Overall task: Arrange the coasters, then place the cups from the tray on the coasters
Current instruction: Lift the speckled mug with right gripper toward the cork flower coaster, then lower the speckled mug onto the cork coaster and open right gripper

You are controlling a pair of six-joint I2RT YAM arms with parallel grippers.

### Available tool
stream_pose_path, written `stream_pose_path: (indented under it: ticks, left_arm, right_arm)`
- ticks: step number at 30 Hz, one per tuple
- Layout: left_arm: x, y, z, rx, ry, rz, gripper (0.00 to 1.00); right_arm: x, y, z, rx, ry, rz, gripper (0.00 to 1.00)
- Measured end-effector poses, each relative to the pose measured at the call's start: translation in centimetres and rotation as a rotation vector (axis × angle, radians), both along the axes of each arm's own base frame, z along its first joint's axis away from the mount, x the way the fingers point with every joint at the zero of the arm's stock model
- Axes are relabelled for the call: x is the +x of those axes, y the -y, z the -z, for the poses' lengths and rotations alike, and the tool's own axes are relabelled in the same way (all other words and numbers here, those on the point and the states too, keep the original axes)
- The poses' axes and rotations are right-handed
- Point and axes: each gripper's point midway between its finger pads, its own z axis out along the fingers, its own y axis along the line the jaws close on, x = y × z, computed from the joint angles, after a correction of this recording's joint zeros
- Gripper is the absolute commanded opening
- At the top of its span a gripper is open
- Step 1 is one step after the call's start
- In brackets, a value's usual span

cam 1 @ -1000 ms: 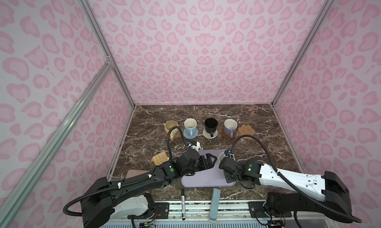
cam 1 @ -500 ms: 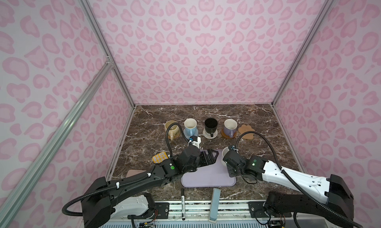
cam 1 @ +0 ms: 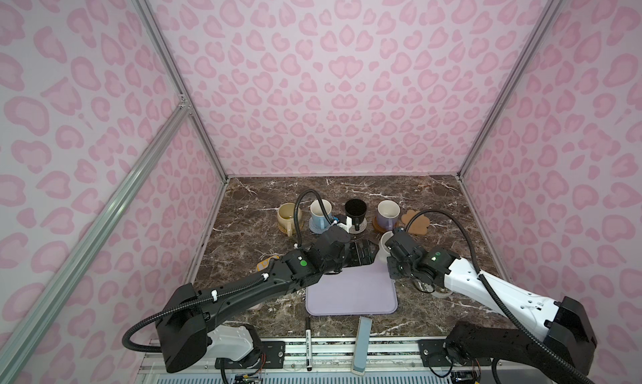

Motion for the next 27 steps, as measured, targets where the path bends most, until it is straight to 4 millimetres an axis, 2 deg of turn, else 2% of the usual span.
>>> stream_pose_path:
  ticks: [5, 10, 20, 27]
  left_arm:
    - [0.9, 1.9, 0.2, 0.027, -0.007, 0.030, 0.97]
    - [2.2, 3.4, 1.4, 0.064, -0.022, 0.025, 0.97]
    - [5.8, 7.5, 0.3, 0.064, 0.024, 0.011, 0.97]
    - [7.7, 9.3, -0.5, 0.062, 0.043, 0.009, 0.97]
  right_arm:
    - [1.5, 1.9, 0.0, 0.007, -0.009, 0.054, 0.00]
    - [3.0, 4.4, 0.0, 0.016, -0.017, 0.128, 0.00]
    - [8.1, 9.3, 0.1, 0.008, -0.034, 0.259, 0.00]
    - [11.6, 11.0, 1.3, -0.009, -0.069, 0.290, 0.00]
